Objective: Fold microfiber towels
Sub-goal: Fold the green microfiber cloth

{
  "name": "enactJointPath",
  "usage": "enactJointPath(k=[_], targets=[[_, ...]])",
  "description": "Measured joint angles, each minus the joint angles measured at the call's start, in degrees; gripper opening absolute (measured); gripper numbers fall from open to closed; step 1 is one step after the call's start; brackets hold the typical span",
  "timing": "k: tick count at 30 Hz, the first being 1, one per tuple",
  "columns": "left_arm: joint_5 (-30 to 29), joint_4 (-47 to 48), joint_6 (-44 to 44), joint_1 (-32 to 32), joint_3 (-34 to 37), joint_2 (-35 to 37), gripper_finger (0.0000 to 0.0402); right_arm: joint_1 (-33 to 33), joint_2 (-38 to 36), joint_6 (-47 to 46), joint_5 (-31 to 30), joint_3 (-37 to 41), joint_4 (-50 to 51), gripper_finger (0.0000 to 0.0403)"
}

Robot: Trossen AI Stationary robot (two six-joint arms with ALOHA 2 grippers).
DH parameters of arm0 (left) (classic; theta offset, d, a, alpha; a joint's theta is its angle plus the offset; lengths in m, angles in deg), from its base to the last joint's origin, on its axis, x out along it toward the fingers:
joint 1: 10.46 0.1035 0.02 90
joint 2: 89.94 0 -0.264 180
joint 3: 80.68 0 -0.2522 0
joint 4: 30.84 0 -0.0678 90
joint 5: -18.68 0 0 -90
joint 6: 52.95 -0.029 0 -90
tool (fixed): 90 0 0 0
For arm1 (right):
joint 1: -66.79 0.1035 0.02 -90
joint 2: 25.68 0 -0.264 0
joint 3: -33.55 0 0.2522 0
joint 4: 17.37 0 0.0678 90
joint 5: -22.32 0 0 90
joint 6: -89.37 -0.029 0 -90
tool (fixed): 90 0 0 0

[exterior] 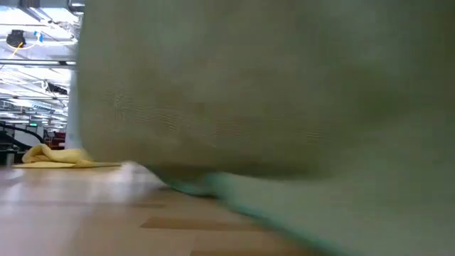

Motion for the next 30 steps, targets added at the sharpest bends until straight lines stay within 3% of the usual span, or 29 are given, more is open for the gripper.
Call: enactJointPath(k=[2, 6, 13, 19, 22, 26, 28, 30], targets=[[-1.55, 0.23, -0.16, 0.72, 0.0, -0.02, 0.0, 0.02, -1.3, -2.17, -0.36, 0.0, 1.82, 0.0015], [-15.82, 10.46, 3.46, 2.78, 0.02, -0.02, 0.0, -3.88, -2.63, -7.48, -4.1, 0.0, 10.73, 0.0009], [-11.11, 44.74, 31.49, 9.3, 0.02, -0.4, 0.0, -17.95, 0.62, -15.32, -6.53, 0.02, 28.95, 0.0021], [-7.6, 68.52, 55.91, 14.73, 0.09, -0.71, 0.0, -29.44, 8.64, -13.68, -7.95, 0.02, 30.44, 0.0022], [-8.37, 70.16, 59.55, 15.81, 0.08, -0.7, 0.0, -32.19, 11.29, -8.75, -12.95, 0.02, 28.4, 0.0016], [-6.97, 65.17, 55.18, 14.35, -1.46, -0.7, 0.0, -30.52, 10.15, -6.93, -16.09, -1.96, 28.42, 0.0013], [-5.33, 60.9, 51.02, 12.34, -3.71, -0.7, 0.0, -27.5, 8.29, -6.93, -12.96, -3.55, 29.81, 0.0015], [-2.21, 57.73, 47.21, 9.93, -6.54, -0.7, 0.0, -23.93, 6.06, -7.41, -4.52, -4.61, 31.3, 0.0019]])
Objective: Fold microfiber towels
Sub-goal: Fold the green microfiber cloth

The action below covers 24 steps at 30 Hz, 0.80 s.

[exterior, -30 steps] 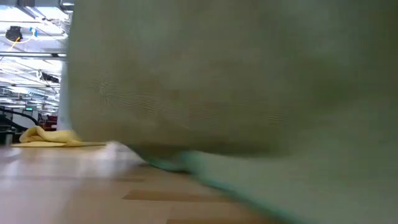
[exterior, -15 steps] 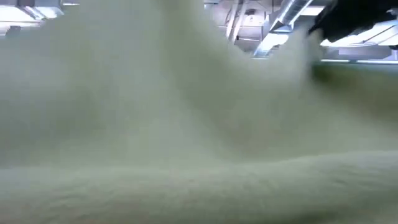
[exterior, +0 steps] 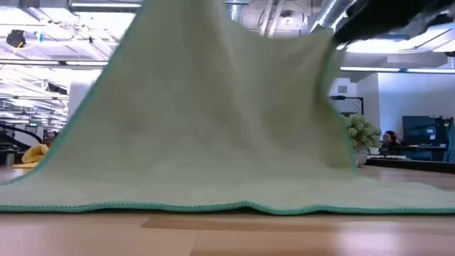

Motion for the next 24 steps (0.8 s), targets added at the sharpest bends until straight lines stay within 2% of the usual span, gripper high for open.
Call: enactJointPath(k=[3, 5, 7, 8, 10, 12, 15, 17, 19, 21, 24], targets=[[4.82, -6.72, -2.93, -3.79, -2.9, 0.15, 0.0, 5.08, -2.17, -1.73, 18.2, -1.26, -2.83, 0.0023], [8.5, -11.8, -4.83, -6.5, -3.1, 0.13, 0.0, 8.57, -3.05, -1.5, 28.11, -1.69, -6.25, 0.0024], [7.91, -16.39, -8.76, -9.1, -2.66, -0.02, 0.0, 11.92, -3.84, 0.16, 32.11, -2.25, -10.67, 0.0021], [5.13, -17.98, -10.38, -10.15, -2.59, -0.19, 0.0, 13.38, -4.27, 0.32, 31.81, -2.79, -12.92, 0.0019], [-3.76, -18.34, -11.73, -12.1, -2.57, -0.26, 0.0, 15.3, -5.57, 0.06, 26.99, -4.4, -15.34, 0.0015], [-12.62, -15.16, -10.18, -12.87, -2.57, -0.26, 0.0, 16.17, -6.91, 0.29, 16.82, -5.78, -15.05, 0.0011], [-13.8, -4.37, -1.39, -11.48, -1.93, -0.2, 0.0, 15.31, -8.58, 0.68, -1.15, -5.88, -8.7, 0.0009], [-13.76, 3.57, 6.09, -9.15, -1.5, -0.36, 0.0, 12.37, -8.92, -2.08, -8.69, -5.88, -0.87, 0.0012], [-13.6, 10.59, 13.6, -5.75, -0.76, -0.89, 0.0, 8.12, -8.42, -6.56, -11.04, -5.43, 6.64, 0.0018], [-10.39, 16.9, 19.05, -2.09, 0.92, -1.3, 0.0, 4.09, -7.74, -10.23, -10.91, -4.04, 12.24, 0.0026], [-5.94, 19.98, 23.48, 3.98, 4.47, -1.19, 0.0, -1.58, -5.91, -12.39, -10.44, 0.04, 13.46, 0.0038]])
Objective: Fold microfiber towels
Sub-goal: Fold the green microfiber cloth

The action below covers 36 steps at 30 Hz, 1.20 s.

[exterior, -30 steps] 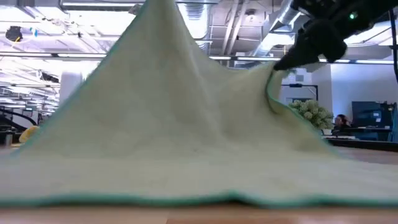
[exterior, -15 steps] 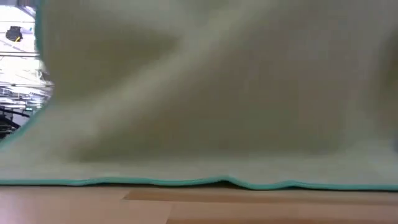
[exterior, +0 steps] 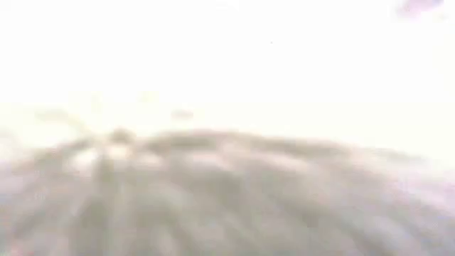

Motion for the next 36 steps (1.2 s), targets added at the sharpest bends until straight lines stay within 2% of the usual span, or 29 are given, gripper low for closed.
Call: enactJointPath(k=[5, 11, 16, 18, 23, 31, 36], targets=[[5.57, -4.82, 0.25, 8.35, 8.02, -0.01, 0.0, -8.61, 5.33, 0.28, 4.31, 6.06, -1.71, 0.0064], [12.69, -12.2, -5.19, 13.18, 13.67, -0.03, 0.0, -15.4, 9.07, 0.37, 7.58, 6.16, 3.28, 0.0127], [13.86, -12.66, -6.61, 12.89, 13.81, 0.01, 0.0, -22.18, 9.05, 9.1, 22.77, 7.57, 0.0, 0.0176], [13.98, -12.69, -7.01, 12.28, 13.81, 0.01, 0.0, -25.89, 9.05, 13.65, 25.05, 9.07, -3.61, 0.0186], [14.09, -12.76, -8.27, 10.74, 13.81, 0.01, 0.0, -35.07, 9.26, 22.05, 26.54, 12.96, -14.38, 0.0191], [14.09, -13.53, -9.43, 10.56, 13.81, 0.01, 0.0, -45.31, 16.78, 39.08, 43.13, 13.53, -23.11, 0.0174], [14.11, -13.84, -9.44, 10.56, 13.81, 0.01, 0.0, -46.1, 24.29, 45.25, 41.21, 13.02, -24.15, 0.0154]])
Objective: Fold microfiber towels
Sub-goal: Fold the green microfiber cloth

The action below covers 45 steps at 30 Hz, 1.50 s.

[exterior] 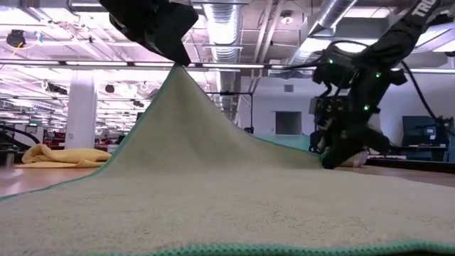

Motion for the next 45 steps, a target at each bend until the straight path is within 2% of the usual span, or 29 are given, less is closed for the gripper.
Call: enactJointPath(k=[4, 7, 9, 13, 17, 19, 21, 24, 26, 28, 33, 38, 41, 45], targets=[[-0.02, 0.02, -0.01, 0.0, 0.0, 0.0, 0.0, 0.97, 1.82, 0.14, 0.36, -0.81, 0.37, 0.0095], [-0.02, 0.02, -0.48, 0.0, 0.0, 0.0, 0.0, 2.11, 0.14, 0.14, 0.39, -1.09, 1.59, 0.0035], [-0.02, 0.02, -0.83, -0.07, 0.0, 0.0, 0.0, 2.85, -2.29, 0.1, 0.42, -2.04, 3.38, 0.0011], [-0.02, 0.07, -0.85, -0.44, -0.02, 0.0, 0.0, 4.79, -6.91, -4.66, 0.47, -2.79, 12.3, 0.002], [0.17, 0.12, -1.97, -0.52, -0.02, 0.0, 0.0, 8.73, -11.43, -11.93, 0.16, -3.15, 13.07, 0.001], [0.05, 0.16, -2.49, -0.52, -0.02, 0.0, 0.0, 11.53, -12.34, -17.15, -2.27, -3.92, 14.24, 0.0005], [-1.16, 1.17, -1.36, -0.52, -0.02, 0.0, 0.0, 14.76, -14.55, -23.03, -7.8, -5.34, 18.31, 0.0007], [-4.93, 7.94, 5.71, 0.25, -0.04, 0.3, 0.0, 18.79, -16.87, -31.86, -21.12, -9.1, 24.01, 0.001], [-7.71, 14.45, 11.07, 1.7, -0.11, 0.35, 0.0, 19.07, -18.07, -34.59, -29.57, -11.14, 27.52, 0.0006], [-10.41, 20.44, 15.6, 3.7, 0.18, 0.35, 0.0, 17.83, -18.96, -34.85, -34.12, -12.44, 28.14, 0.0004], [-17.85, 22.66, 16.84, 9.04, 2.84, 0.31, 0.0, 14.88, -19.29, -37.65, -33.77, -12.4, 31.25, 0.0009], [-20.08, 22.63, 18.89, 10.24, 6.04, 0.28, 0.0, 18.91, -17.68, -41.84, -32.25, -12.38, 35.31, 0.0004], [-19.09, 22.6, 18.91, 7.17, 6.25, 0.26, 0.0, 22.95, -17.4, -43.37, -32.27, -12.38, 37.86, 0.0006], [-12.18, 19.32, 14.15, 0.64, 5.25, 0.26, 0.0, 28.43, -17.13, -43.42, -29.84, -12.38, 42.49, 0.0012]])
